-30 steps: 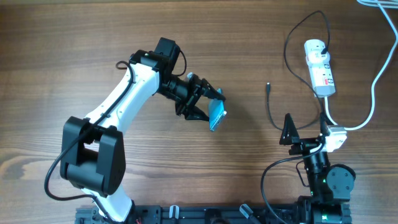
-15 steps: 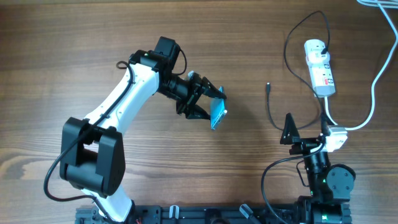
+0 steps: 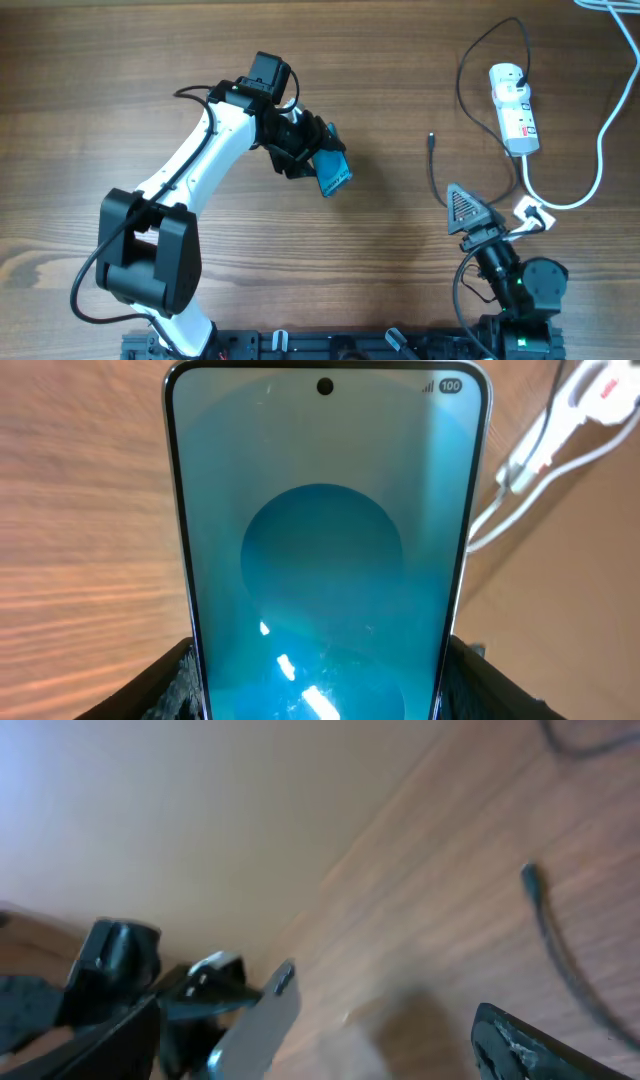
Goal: Plug charger to phone and switch on socket
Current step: 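Move the right gripper toward the phone held by the left gripper, then grasp the phone's edge with the right gripper, taking it from the left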
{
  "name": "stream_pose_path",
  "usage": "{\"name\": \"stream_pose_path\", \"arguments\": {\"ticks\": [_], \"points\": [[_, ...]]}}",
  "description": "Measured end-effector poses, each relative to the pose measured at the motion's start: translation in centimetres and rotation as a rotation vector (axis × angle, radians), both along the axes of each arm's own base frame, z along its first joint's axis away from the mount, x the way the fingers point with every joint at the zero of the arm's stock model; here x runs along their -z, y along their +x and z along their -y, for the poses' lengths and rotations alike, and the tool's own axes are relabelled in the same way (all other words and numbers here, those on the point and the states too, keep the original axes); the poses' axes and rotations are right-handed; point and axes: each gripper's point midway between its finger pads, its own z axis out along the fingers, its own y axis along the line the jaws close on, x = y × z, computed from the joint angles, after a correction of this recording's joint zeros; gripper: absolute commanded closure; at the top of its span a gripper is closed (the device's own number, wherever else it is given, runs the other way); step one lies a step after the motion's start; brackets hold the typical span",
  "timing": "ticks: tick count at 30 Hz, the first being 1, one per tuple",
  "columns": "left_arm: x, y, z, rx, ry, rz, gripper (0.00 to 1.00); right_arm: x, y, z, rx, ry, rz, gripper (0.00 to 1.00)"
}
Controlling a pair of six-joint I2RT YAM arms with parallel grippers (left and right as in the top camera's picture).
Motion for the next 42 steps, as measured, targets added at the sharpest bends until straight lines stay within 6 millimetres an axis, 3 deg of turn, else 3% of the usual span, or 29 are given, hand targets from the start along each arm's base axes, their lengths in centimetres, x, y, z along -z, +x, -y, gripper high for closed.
{"name": "stream_pose_path", "arguments": {"ticks": [3,8,13,18,22,27,30,34,38,42], "points": [[0.3,0.7,-0.5,-0.013,0.029,0.028,0.58,0.1,-0.3,-1.4,-0.095,-0.04,0.014,0.0],[0.4,2.2,-1.4,-0.046,0.048,0.077,0.59,2.2,-0.9,-3.3,-0.25,-0.158,-0.028,0.01],[0.6,3.3,-2.1,-0.101,0.079,0.089,0.59,0.3,-0.1,-4.2,-0.331,-0.224,-0.014,0.01],[0.7,3.5,-2.3,-0.164,0.088,0.056,0.59,-0.1,0.3,-8.6,-0.528,-0.295,0.01,0.01],[0.7,3.5,-2.3,-0.204,0.087,0.028,0.59,1.1,0.4,-12.7,-0.608,-0.355,0.033,0.01],[0.7,3.4,-2.3,-0.229,0.087,0.006,0.59,1.6,1.5,-16.1,-0.565,-0.414,0.092,0.02],[0.7,3.3,-2.1,-0.227,0.087,0.005,0.59,1.8,2.7,-16.9,-0.514,-0.399,0.101,0.05],[0.7,2.7,-1.0,-0.2,0.087,0.004,0.59,3.7,4.3,-17.7,-0.494,-0.389,0.017,0.09],[0.7,1.8,0.4,-0.16,0.086,0.006,0.59,2.0,7.0,-19.3,-0.477,-0.368,0.037,0.17],[0.7,1.5,0.8,-0.148,0.086,0.006,0.59,1.2,7.9,-19.3,-0.439,-0.357,0.043,0.25]]}}
